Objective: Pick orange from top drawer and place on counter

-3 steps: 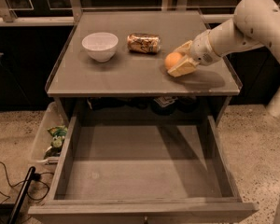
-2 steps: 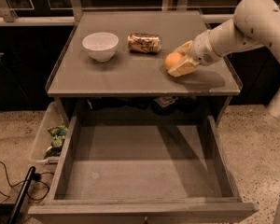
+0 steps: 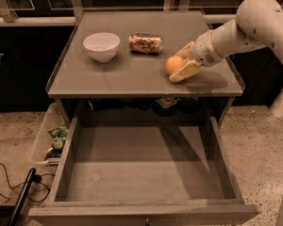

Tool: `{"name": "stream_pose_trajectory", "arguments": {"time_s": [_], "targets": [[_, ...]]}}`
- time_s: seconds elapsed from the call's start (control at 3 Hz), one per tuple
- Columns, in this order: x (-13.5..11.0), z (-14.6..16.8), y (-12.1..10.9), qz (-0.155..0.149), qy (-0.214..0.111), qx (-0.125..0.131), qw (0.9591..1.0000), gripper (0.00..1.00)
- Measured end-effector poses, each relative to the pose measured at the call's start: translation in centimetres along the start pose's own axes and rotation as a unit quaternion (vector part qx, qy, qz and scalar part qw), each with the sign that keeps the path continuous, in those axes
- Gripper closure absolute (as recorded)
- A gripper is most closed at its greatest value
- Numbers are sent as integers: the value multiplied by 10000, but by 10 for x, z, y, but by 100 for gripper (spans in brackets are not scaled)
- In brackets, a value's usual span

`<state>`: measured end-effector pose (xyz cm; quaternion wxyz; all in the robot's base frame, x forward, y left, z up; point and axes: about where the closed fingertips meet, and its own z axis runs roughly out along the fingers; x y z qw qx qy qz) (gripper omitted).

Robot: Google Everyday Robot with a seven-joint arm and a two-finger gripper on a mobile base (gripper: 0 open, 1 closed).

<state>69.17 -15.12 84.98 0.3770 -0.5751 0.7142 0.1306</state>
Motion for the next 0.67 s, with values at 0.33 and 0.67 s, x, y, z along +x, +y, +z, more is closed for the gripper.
{"name": "stream_pose_trajectory", "arguments": {"time_s": [0.33,0.67], "targets": [[0,0,0,0,0,0,10000,0],[0,0,0,0,0,-1,10000,0]]}}
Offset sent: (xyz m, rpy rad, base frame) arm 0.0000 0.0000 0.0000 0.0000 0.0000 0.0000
